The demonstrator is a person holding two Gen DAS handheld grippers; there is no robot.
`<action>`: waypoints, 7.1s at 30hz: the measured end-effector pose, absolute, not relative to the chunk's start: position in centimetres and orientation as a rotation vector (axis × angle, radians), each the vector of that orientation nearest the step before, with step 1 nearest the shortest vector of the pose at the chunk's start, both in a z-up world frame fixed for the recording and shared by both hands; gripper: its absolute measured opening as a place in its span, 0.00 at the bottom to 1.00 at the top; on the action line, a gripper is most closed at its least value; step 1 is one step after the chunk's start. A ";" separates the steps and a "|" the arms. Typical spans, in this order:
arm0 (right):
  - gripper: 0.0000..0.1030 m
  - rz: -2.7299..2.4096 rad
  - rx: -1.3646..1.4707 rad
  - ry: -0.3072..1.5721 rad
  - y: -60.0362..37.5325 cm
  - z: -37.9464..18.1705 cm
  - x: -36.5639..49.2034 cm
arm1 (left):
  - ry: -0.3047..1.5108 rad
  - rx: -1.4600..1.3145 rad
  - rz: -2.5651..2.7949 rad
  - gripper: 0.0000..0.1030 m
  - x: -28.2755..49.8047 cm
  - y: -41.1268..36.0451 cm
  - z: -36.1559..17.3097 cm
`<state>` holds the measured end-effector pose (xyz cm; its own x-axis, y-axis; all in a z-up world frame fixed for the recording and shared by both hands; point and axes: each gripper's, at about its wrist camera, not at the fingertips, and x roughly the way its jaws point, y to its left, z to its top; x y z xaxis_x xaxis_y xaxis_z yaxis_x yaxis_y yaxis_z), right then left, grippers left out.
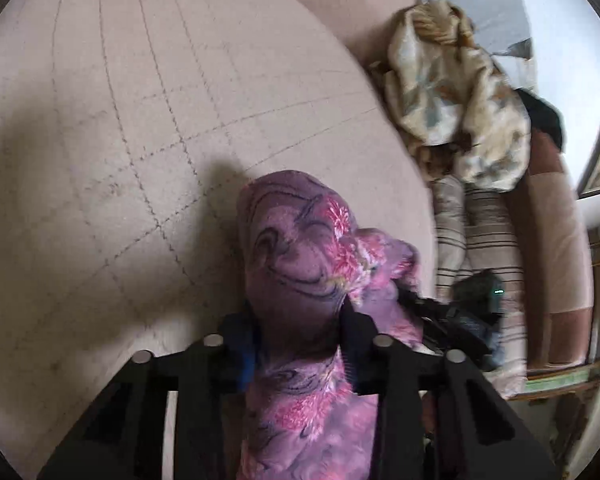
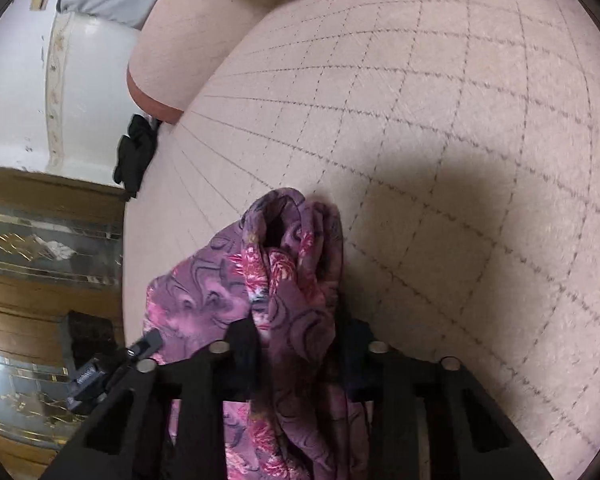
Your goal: Fold small clothes
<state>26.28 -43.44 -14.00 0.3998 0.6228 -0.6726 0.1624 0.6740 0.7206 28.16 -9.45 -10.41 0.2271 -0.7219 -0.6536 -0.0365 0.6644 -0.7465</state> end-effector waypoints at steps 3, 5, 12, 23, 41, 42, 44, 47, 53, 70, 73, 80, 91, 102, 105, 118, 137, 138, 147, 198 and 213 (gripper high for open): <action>0.23 0.406 0.843 1.089 -42.1 -12.0 25.6 | 1.198 -0.782 -0.563 0.29 27.6 -6.2 -6.1; 0.23 0.481 0.838 1.036 -39.8 -9.6 25.8 | 1.116 -0.731 -0.551 0.29 28.0 -3.7 -2.5; 0.24 0.557 0.743 1.040 -29.8 -6.9 33.7 | 1.130 -0.628 -0.405 0.39 34.3 2.3 -1.5; 0.60 0.433 0.648 1.039 -26.6 -9.5 25.3 | 1.269 -0.514 -0.359 0.50 22.3 2.9 -8.8; 0.07 0.322 0.595 1.096 -26.2 -13.0 16.8 | 1.117 -0.158 -0.217 0.19 15.5 -0.3 -8.0; 0.08 0.318 0.579 1.100 -25.8 -13.1 16.9 | 1.113 -0.162 -0.223 0.19 15.3 -0.2 -7.5; 0.26 0.296 0.548 1.073 -25.9 -11.9 16.6 | 1.101 -0.223 -0.238 0.27 14.6 0.5 -6.9; 0.66 0.270 0.642 1.000 -28.3 -11.0 15.0 | 1.138 -0.318 -0.252 0.32 14.0 1.1 -7.5; 0.56 0.376 0.858 1.056 -29.0 -13.8 15.6 | 1.192 -0.421 -0.286 0.42 14.7 1.2 -9.1; 0.10 0.473 0.839 1.054 -25.1 -12.1 9.5 | 1.166 -0.544 -0.192 0.12 10.5 8.8 -7.1; 0.12 0.396 0.780 1.172 -23.5 -15.0 9.2 | 1.231 -0.509 -0.136 0.14 11.0 8.4 -8.9; 0.50 0.378 0.721 1.100 -23.6 -12.5 9.6 | 1.110 -0.353 -0.071 0.37 10.2 7.5 -6.0; 0.54 0.430 0.557 1.025 -22.1 -5.4 13.6 | 1.064 -0.338 -0.091 0.58 14.4 7.3 -1.8; 0.26 0.367 0.670 1.042 -22.7 -10.8 20.1 | 1.148 -0.391 -0.129 0.54 20.7 5.2 -7.6; 0.15 0.383 0.650 1.020 -22.5 -9.7 20.7 | 1.152 -0.414 -0.163 0.37 20.9 4.8 -7.6; 0.10 0.337 0.568 1.013 -22.9 -8.9 20.9 | 1.141 -0.349 -0.144 0.30 20.2 4.3 -6.8; 0.10 0.449 0.787 1.085 -25.8 -10.8 33.8 | 1.207 -0.608 -0.244 0.33 36.1 4.4 -9.3; 0.09 0.451 0.801 1.084 -25.9 -11.4 34.1 | 1.213 -0.617 -0.255 0.29 36.2 4.4 -9.0; 0.06 0.394 0.662 1.033 -25.5 -10.5 34.7 | 1.141 -0.588 -0.230 0.02 35.5 4.8 -8.0; 0.05 0.422 0.655 1.135 -24.0 -12.7 15.6 | 1.201 -0.529 -0.167 0.11 14.4 7.5 -8.7; 0.59 0.291 0.698 1.066 -26.9 -11.8 12.1 | 1.126 -0.460 -0.092 0.33 11.6 8.5 -7.9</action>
